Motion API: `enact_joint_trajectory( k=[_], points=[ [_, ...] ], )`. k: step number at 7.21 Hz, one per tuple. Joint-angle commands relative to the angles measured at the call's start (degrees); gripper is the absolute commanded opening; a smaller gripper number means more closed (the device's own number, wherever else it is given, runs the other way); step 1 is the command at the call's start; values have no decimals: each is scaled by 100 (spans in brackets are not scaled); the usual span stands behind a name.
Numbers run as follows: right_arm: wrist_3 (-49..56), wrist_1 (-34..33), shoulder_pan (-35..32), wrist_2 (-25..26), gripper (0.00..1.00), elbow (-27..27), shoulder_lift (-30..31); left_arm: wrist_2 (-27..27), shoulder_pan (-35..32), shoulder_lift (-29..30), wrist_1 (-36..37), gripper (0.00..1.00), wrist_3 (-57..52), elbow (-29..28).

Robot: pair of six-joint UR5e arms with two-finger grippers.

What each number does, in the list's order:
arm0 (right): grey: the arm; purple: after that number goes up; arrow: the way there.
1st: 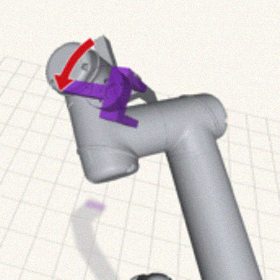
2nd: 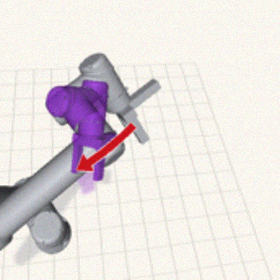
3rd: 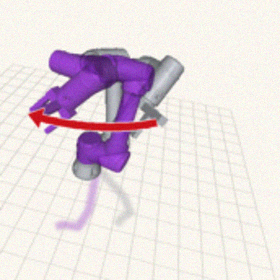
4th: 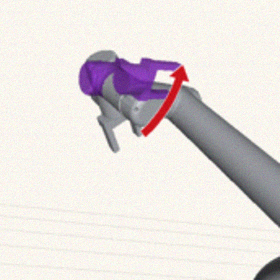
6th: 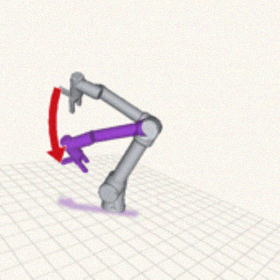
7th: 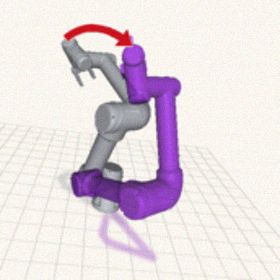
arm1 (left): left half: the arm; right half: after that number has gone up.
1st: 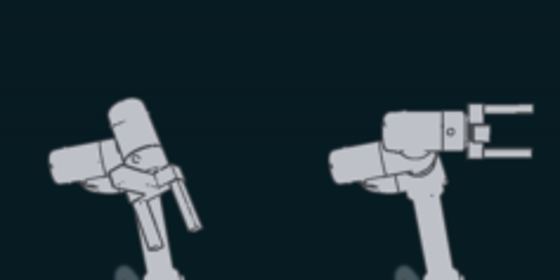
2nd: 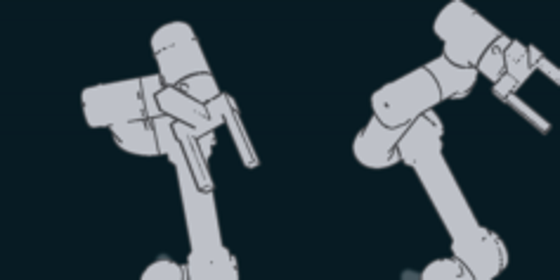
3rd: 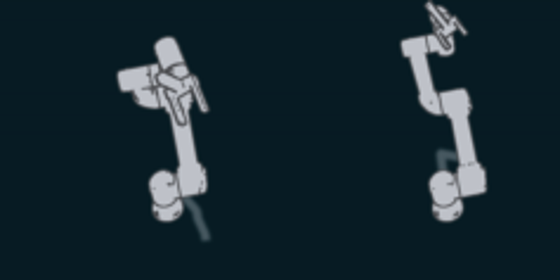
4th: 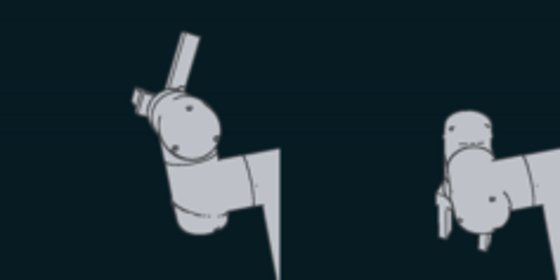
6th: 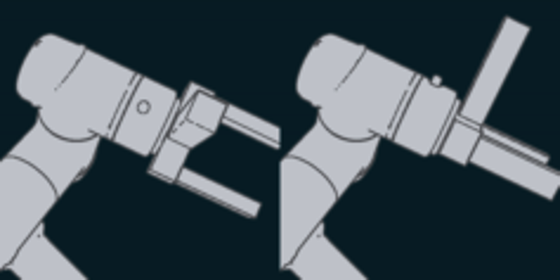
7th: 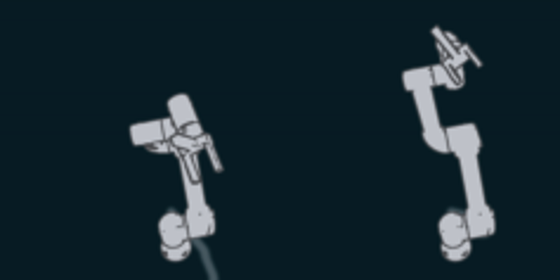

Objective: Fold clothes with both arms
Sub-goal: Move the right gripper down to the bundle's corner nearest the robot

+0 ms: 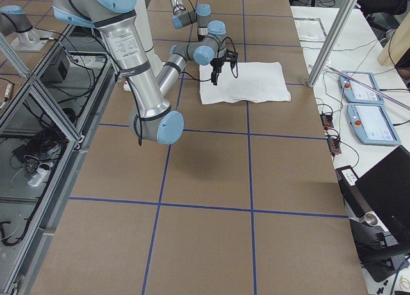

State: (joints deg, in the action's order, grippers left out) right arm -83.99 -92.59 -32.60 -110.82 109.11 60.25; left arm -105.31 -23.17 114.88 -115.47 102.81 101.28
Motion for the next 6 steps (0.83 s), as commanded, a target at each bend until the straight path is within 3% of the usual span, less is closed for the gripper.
enact_joint_trajectory(
  k=[1, 4, 6],
  points=[
    [-1079, -31, 297, 183, 100, -135, -40, -7, -3, 0, -2, 0, -15, -3],
    [-2400, -22, 648, 524, 100, -872, -444, -7, -3, -9, -2, 0, -15, -3],
    [-2550, -49, 885, 622, 100, -873, -287, -7, -3, -1, 7, 0, -24, -3]
  ],
)
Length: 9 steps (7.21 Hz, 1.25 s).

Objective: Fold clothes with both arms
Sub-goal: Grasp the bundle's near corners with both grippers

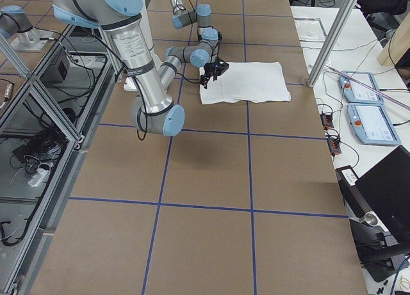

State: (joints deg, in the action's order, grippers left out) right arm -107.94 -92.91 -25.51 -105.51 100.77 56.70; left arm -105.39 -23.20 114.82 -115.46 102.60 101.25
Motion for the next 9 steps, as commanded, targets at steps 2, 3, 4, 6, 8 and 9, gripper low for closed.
enact_joint_trajectory(
  k=[2, 3, 4, 6, 8, 9],
  points=[
    [-166, -25, 256, 207, 100, -31, 166, 1, 0, 5, -3, 0, -3, 9],
    [-166, -25, 300, 207, 100, -5, 297, -8, 0, 5, -3, 0, -3, 35],
    [-166, -25, 344, 207, 100, -14, 341, -8, 0, 5, -3, 0, -3, 61],
    [-166, -25, 432, 259, 100, -31, 421, 1, 0, 14, 6, 0, -3, 123],
    [-166, -25, 450, 259, 100, -40, 386, 1, 0, 14, 6, 0, -3, 132],
    [-166, -25, 450, 259, 99, -40, 368, 1, 0, 14, 6, 0, 6, 167]
  ],
)
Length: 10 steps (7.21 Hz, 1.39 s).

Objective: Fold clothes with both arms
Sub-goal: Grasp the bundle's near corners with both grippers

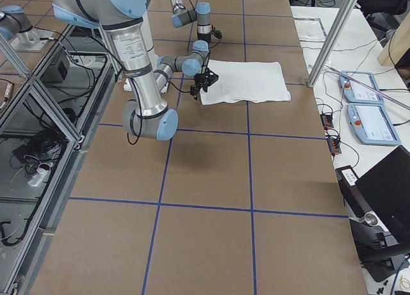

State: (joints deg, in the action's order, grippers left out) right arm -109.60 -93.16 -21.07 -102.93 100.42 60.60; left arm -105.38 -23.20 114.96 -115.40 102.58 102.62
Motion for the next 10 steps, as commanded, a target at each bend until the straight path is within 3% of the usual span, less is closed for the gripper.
enact_joint_trajectory(
  k=[1, 3, 5, 6, 7, 10],
  points=[
    [0, 0, 6, 1, 90, -5, -22, 0, 0, 0, 9, 0, 7, 39],
    [0, 0, 6, 1, 40, -14, -31, 0, 0, 9, 9, 0, 25, 39],
    [9, 0, 6, 1, 12, -5, -40, 0, 0, 0, 9, 0, 25, 65],
    [9, 9, 15, 1, 3, -5, -57, 0, 0, -8, 9, 0, 25, 65],
    [9, 26, 6, -7, 0, 3, -66, 0, 0, -8, 9, 0, 25, 65],
    [26, 35, -29, -8, 0, 30, -75, 0, 9, 0, 9, 0, 25, 57]
  ],
)
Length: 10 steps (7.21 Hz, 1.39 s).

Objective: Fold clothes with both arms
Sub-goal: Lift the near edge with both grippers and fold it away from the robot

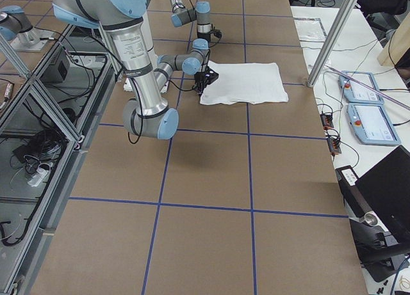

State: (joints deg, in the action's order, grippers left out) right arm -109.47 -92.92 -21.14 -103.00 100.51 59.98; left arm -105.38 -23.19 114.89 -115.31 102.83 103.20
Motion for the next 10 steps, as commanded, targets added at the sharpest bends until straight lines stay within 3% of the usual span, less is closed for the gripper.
enact_joint_trajectory(
  k=[1, 4, 6, 7, 9, 10],
  points=[
    [31, 2, -92, -27, 0, 169, -13, 0, -1, 7, 0, 0, 0, 16],
    [13, -33, -162, -44, 0, 995, 119, 0, 25, -19, 339, 0, 9, 480],
    [22, -33, -14, -254, 0, 1687, 539, -17, 139, -368, 798, 0, 17, 1286],
    [22, -33, 65, -664, 0, 1917, 619, -183, 383, -675, 861, 0, 44, 1708],
    [5, -225, 267, -1439, 0, 2497, 733, -334, 1094, -731, 940, 0, 351, 2228],
    [5, -262, 285, -1538, 0, 2552, 725, -360, 1193, -722, 1419, 0, 352, 2562]
  ],
)
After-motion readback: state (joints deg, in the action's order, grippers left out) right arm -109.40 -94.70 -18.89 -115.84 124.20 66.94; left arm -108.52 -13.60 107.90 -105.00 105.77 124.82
